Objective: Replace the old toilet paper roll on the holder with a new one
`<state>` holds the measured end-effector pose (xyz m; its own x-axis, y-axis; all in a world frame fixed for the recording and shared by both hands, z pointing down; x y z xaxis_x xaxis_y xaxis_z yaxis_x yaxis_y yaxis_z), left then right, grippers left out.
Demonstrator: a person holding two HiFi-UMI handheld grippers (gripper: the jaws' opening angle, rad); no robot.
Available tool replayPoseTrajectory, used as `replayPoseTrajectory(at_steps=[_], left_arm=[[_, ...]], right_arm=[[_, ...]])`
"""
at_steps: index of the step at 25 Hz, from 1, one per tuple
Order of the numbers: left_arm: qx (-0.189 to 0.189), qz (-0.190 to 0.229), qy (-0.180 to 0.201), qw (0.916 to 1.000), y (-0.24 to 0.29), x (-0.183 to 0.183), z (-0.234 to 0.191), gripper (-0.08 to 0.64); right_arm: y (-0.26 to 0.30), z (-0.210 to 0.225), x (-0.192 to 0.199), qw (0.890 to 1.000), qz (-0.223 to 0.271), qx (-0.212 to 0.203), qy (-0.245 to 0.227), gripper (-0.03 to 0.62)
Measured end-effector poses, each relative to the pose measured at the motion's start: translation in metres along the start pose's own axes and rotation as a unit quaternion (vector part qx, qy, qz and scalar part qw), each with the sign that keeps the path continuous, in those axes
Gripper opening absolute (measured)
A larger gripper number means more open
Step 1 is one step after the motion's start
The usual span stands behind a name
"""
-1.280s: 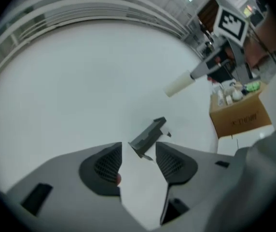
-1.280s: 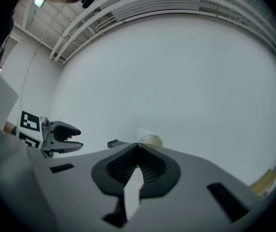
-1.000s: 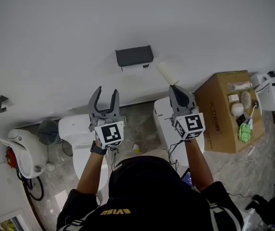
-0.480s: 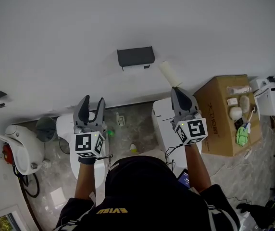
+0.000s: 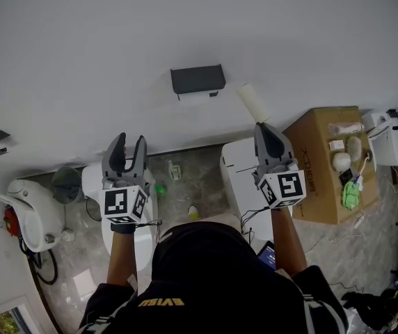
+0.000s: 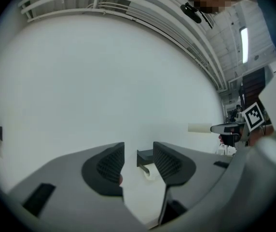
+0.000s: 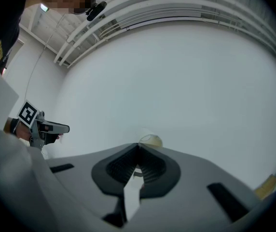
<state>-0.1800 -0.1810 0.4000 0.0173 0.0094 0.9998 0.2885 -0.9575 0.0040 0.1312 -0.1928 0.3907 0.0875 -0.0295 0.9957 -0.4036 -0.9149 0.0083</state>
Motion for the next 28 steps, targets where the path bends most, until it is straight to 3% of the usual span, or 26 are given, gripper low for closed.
replayPoseTrajectory(at_steps=[22,28], left_arm=[[0.003,0.016,0.002,0.9999,-0.004,-0.011,0.000,0.032],[-0.006,0.036,-0.026,0.9990,-0.012,-0.018,-0.005,0.011]], right_arm=[[-0.003,-0.006,-0.008,1.000,0.010,0.006,-0.003,-0.005],[-0.006,-0.007,-0.010,1.000,0.012,0.008,-0.003,-0.005]])
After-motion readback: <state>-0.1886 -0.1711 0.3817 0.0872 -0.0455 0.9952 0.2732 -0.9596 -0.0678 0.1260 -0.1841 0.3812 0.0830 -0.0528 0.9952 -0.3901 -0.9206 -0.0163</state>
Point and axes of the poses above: the fingertips, and each gripper's own axes: y forward along the fingers, z to its right, x out of its underside, the point moved 1 cm from there along -y, backward along the fingers, and after that the axes turned 1 degree about -y, right-handed, at the moved point
